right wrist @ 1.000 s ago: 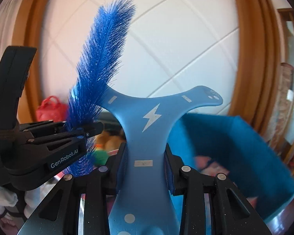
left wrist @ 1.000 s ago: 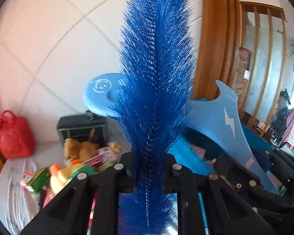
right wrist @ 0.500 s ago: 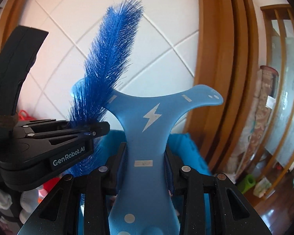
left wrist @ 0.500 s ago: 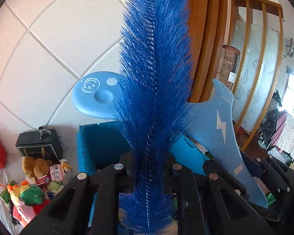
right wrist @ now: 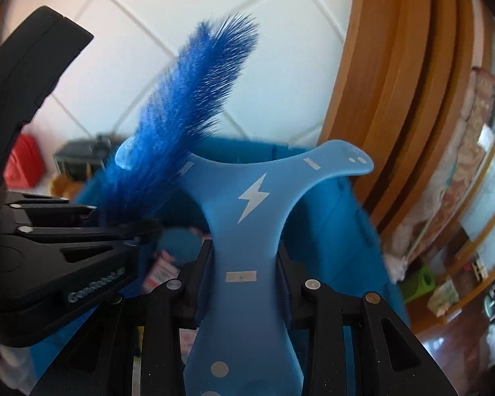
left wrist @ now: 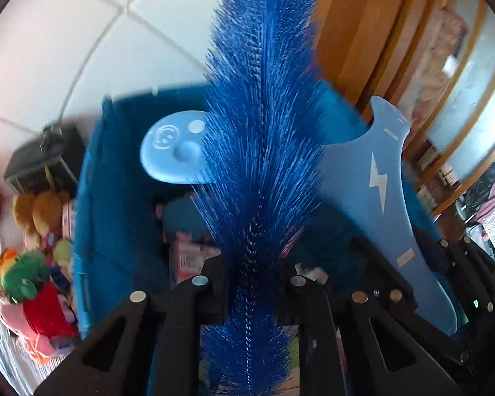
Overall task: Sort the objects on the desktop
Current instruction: 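Lift the brush and lightning-bolt piece and carry them over the crate, then open the right gripper to drop the blue piece while the left releases the brush into the crate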
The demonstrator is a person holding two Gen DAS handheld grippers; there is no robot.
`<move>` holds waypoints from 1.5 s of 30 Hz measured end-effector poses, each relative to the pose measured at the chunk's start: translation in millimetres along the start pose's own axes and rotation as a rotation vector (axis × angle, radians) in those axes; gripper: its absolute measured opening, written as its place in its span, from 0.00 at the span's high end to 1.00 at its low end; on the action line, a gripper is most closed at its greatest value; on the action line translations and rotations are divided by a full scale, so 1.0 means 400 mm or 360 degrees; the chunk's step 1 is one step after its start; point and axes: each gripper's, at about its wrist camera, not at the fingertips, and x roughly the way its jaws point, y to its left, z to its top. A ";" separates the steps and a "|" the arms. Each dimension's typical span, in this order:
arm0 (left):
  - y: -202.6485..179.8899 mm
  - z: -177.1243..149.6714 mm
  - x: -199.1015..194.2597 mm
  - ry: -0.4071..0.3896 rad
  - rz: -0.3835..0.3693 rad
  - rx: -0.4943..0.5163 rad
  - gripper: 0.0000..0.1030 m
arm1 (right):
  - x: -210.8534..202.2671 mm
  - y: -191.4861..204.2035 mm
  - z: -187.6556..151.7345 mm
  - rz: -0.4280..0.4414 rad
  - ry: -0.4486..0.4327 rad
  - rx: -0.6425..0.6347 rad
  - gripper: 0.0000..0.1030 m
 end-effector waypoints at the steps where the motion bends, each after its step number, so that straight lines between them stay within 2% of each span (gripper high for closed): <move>1: 0.004 -0.003 0.020 0.0028 0.0016 -0.0004 0.85 | 0.020 0.002 -0.006 0.0005 0.0034 0.0001 0.68; 5: 0.004 -0.015 0.079 0.0109 0.0130 0.0030 0.82 | 0.122 -0.038 -0.028 0.0018 0.0151 0.0008 0.68; 11: 0.003 -0.027 0.112 0.0233 0.0176 0.0023 0.79 | 0.202 -0.064 -0.052 0.0013 0.0292 0.0044 0.65; 12: 0.008 -0.033 0.120 0.0249 0.0181 0.0020 0.79 | 0.201 -0.061 -0.054 0.0009 0.0306 0.0049 0.63; 14: 0.008 -0.037 0.128 0.0290 0.0197 0.0012 0.78 | 0.191 -0.051 -0.057 0.0008 0.0313 0.0061 0.41; 17: 0.009 -0.042 0.135 0.0345 0.0218 0.0004 0.78 | 0.180 -0.047 -0.061 -0.0057 0.0313 0.0053 0.29; 26: -0.003 -0.057 0.111 0.0413 0.0208 0.0007 0.78 | 0.160 -0.040 -0.052 -0.0151 0.0307 0.0031 0.13; 28: -0.011 -0.059 0.082 0.0383 0.0214 0.0023 0.78 | 0.151 -0.044 -0.049 -0.0160 0.0294 0.0029 0.10; 31: -0.022 -0.061 0.012 0.0206 0.0187 0.0031 0.77 | 0.135 -0.056 -0.044 -0.0150 0.0269 0.0023 0.05; 34: -0.021 -0.065 -0.041 0.0084 0.0135 -0.0010 0.73 | 0.115 -0.057 -0.044 -0.0157 0.0253 -0.0002 0.04; 37: -0.009 -0.072 -0.067 0.0007 0.0102 -0.0052 0.70 | 0.091 -0.055 -0.048 -0.0160 0.0238 -0.0028 0.04; 40: 0.008 -0.075 -0.077 -0.0024 0.0075 -0.0027 0.70 | 0.079 -0.058 -0.053 -0.0165 0.0238 -0.0034 0.04; 41: -0.001 -0.080 -0.087 -0.0066 0.0083 0.0009 0.70 | 0.075 -0.059 -0.055 -0.0165 0.0238 -0.0032 0.04; 43: -0.017 -0.065 -0.092 -0.0108 0.0198 0.0096 0.70 | 0.069 -0.062 -0.060 -0.0165 0.0238 -0.0020 0.04; 45: -0.024 -0.058 -0.088 -0.0116 0.0211 0.0114 0.70 | 0.063 -0.066 -0.063 -0.0167 0.0237 -0.0008 0.04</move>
